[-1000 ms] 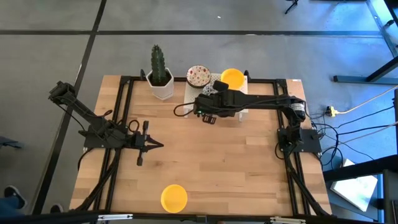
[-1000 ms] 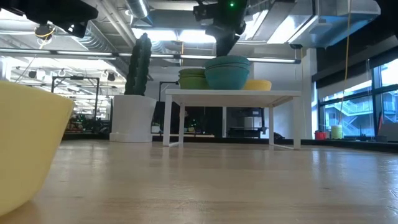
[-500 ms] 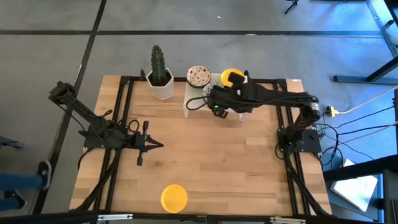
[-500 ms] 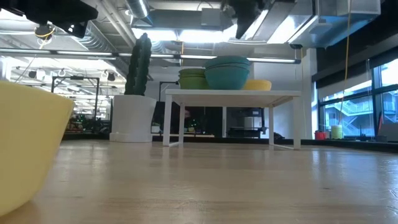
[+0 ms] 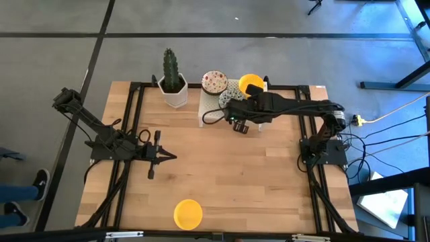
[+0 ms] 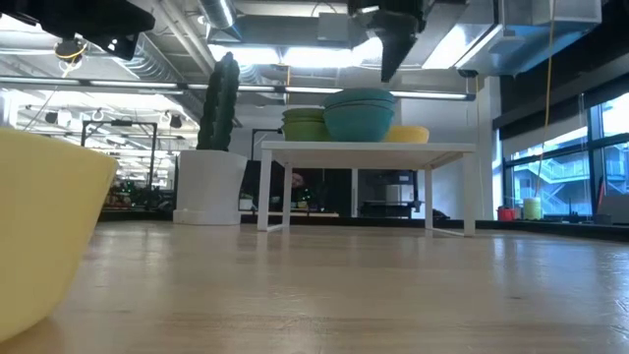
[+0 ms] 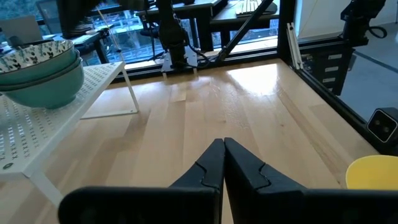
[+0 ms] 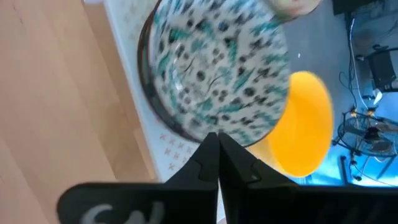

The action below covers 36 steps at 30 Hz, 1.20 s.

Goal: Pick & Place Mini bowls
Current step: Stack the green patterned bowl on the green patterned bowls on the shelf, then stack the yellow bowl on the yellow bowls on the shelf

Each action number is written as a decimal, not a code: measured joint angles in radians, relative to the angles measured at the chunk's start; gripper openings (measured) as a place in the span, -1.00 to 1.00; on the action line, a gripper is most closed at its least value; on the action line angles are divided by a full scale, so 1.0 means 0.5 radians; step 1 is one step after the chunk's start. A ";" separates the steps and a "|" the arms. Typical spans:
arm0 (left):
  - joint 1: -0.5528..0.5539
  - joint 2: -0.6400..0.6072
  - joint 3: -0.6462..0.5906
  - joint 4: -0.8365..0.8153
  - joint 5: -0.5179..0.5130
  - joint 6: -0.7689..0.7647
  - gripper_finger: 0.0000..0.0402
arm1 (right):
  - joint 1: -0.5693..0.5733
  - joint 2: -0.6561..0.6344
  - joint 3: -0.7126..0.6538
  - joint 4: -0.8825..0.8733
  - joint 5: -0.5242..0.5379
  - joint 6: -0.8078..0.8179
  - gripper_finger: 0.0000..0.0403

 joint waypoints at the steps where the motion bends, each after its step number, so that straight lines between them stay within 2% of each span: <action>1: 0.000 0.000 0.000 0.000 0.000 0.000 -0.98 | 0.000 0.000 -0.029 -0.003 -0.007 0.006 -1.00; 7: 0.000 0.000 0.000 0.000 0.000 0.000 -0.98 | 0.001 0.001 -0.138 0.038 -0.012 -0.001 -1.00; 12: 0.000 0.000 0.000 0.000 -0.029 0.002 -0.98 | -0.001 -0.005 -0.126 0.111 0.038 -0.035 -0.99; 19: 0.000 0.000 0.000 0.000 -0.056 0.046 -0.98 | 0.095 -0.015 0.228 0.210 0.039 -0.216 -0.99; 22: 0.000 0.000 0.000 0.000 -0.056 0.049 -0.98 | 0.180 -0.071 0.386 0.333 -0.115 -0.411 -0.99; 26: 0.000 0.000 0.000 -0.002 -0.054 0.048 -0.98 | 0.226 -0.274 0.442 0.446 -0.304 -0.469 -0.99; 28: 0.000 0.000 0.000 -0.002 -0.040 0.049 -0.98 | 0.235 -0.427 0.377 0.525 -0.450 -0.498 -0.99; 31: 0.000 0.000 0.000 -0.004 -0.039 0.049 -0.98 | 0.241 -0.692 0.132 0.712 -0.690 -0.467 -0.99; 34: 0.000 0.000 0.000 -0.009 -0.038 0.052 -0.98 | 0.241 -1.003 -0.319 1.014 -0.987 -0.410 -0.98; 36: 0.000 0.000 0.000 -0.008 -0.038 0.052 -0.98 | 0.256 -1.213 -0.728 1.386 -1.238 -0.346 -0.98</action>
